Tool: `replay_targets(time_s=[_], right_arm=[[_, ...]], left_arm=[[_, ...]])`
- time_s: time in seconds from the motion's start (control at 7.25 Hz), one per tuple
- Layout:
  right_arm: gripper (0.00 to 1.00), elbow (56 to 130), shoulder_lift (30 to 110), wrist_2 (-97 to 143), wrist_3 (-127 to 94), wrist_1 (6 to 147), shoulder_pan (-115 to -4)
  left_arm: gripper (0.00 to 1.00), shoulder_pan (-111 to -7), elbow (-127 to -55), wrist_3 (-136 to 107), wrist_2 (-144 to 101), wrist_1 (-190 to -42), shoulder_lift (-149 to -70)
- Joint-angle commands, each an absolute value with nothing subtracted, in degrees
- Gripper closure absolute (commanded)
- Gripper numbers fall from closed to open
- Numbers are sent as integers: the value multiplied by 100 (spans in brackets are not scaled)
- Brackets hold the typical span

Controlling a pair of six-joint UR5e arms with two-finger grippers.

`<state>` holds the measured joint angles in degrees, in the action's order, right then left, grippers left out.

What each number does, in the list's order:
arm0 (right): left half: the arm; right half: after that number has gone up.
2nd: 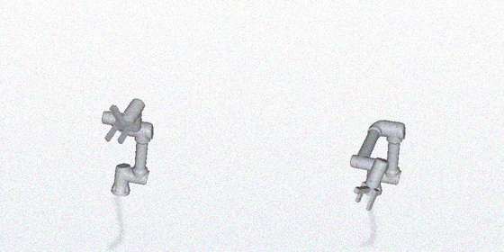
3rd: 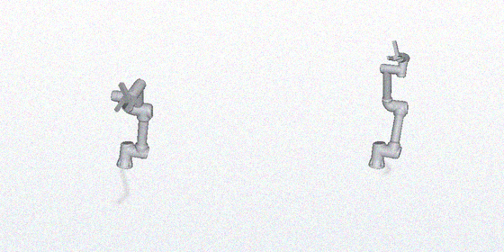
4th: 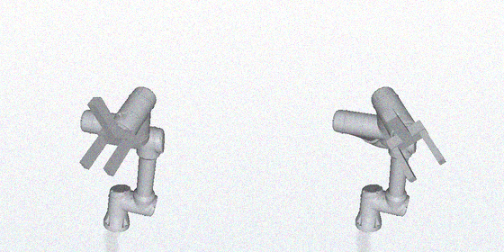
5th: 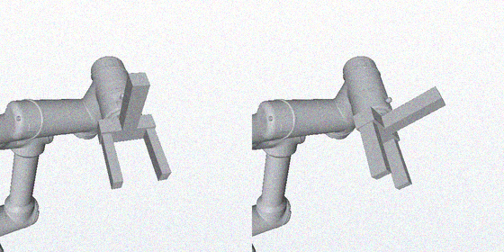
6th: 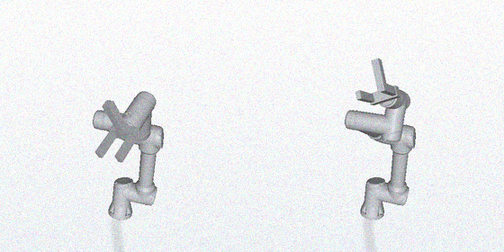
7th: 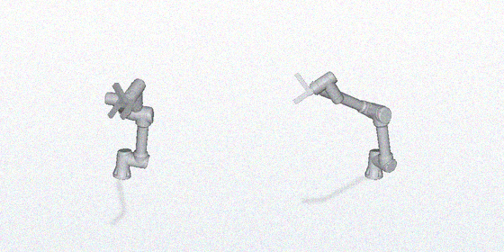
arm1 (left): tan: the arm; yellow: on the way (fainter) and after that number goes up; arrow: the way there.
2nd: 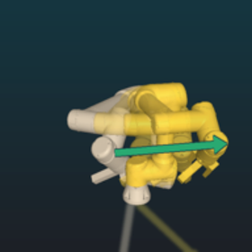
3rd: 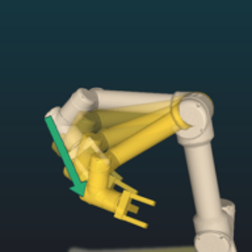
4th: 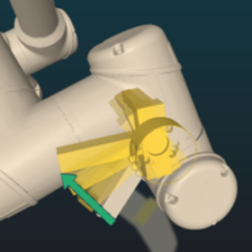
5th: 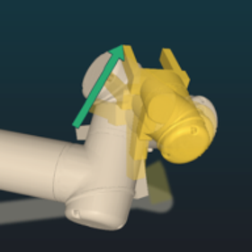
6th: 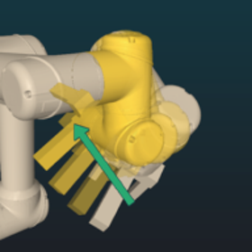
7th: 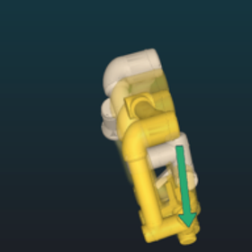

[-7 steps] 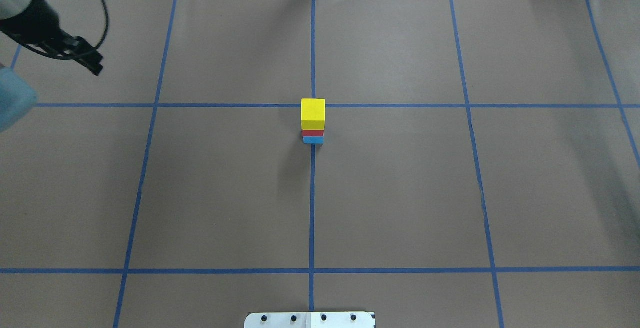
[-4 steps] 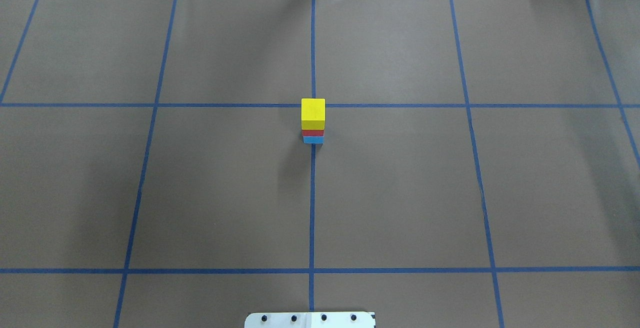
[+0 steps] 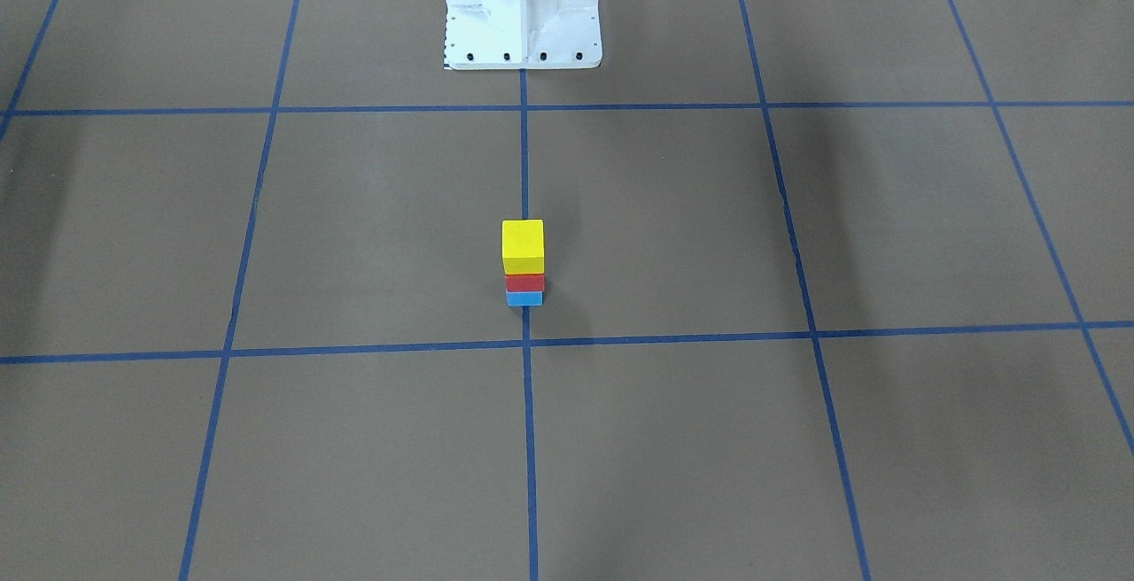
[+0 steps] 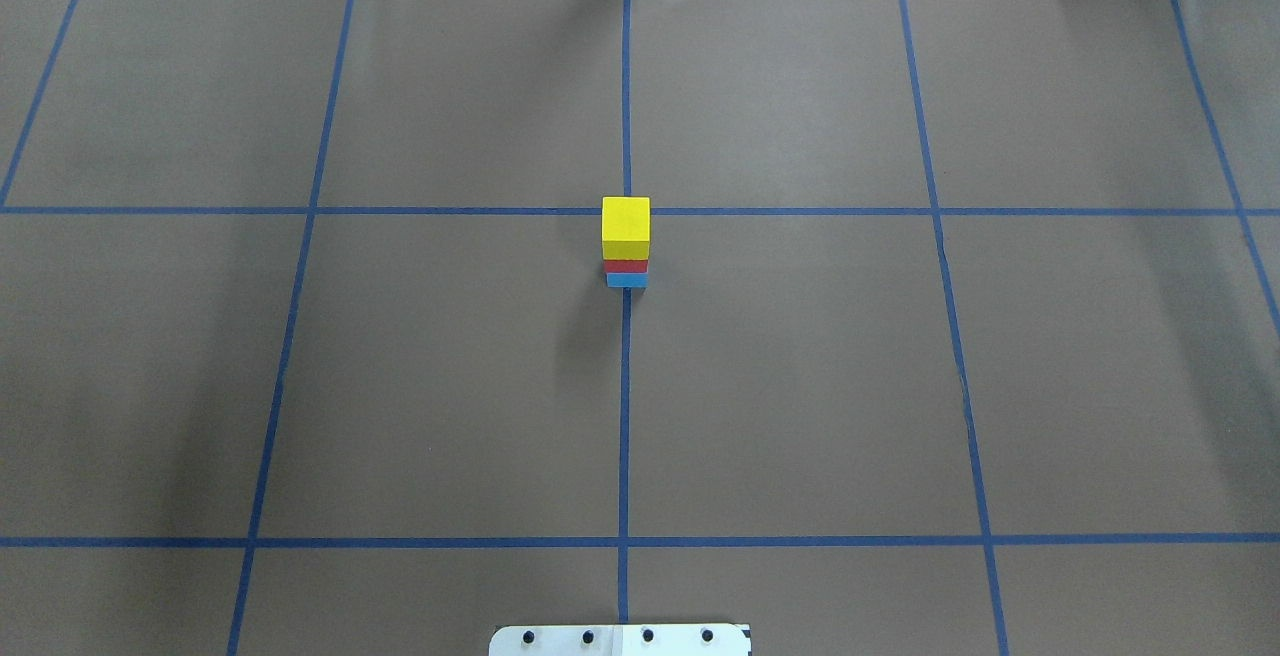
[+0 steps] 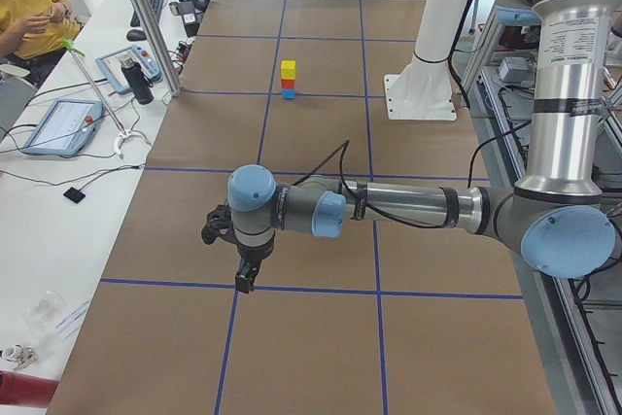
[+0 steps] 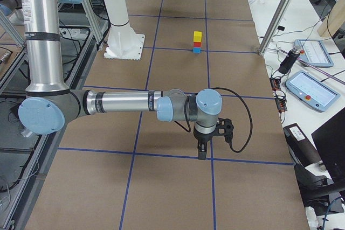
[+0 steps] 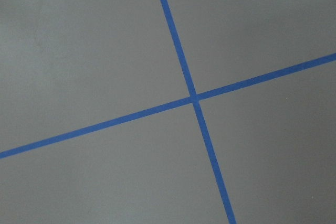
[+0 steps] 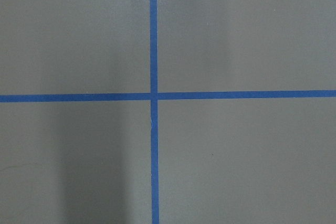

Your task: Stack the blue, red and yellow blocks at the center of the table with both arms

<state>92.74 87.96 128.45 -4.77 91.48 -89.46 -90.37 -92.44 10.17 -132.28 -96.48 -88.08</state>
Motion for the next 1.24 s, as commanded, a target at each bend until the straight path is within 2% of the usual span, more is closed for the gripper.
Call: replay_targets(time_s=[0.0, 1.1], right_arm=[[0, 9281, 8719, 12718, -483, 9246, -8947], [0, 9281, 8710, 12788, -536, 9237, -8930]], left_arm=[[0, -9114, -9255, 1011, -13333, -9677, -8631], [0, -9105, -9457, 1011, -13263, -9703, -8604]])
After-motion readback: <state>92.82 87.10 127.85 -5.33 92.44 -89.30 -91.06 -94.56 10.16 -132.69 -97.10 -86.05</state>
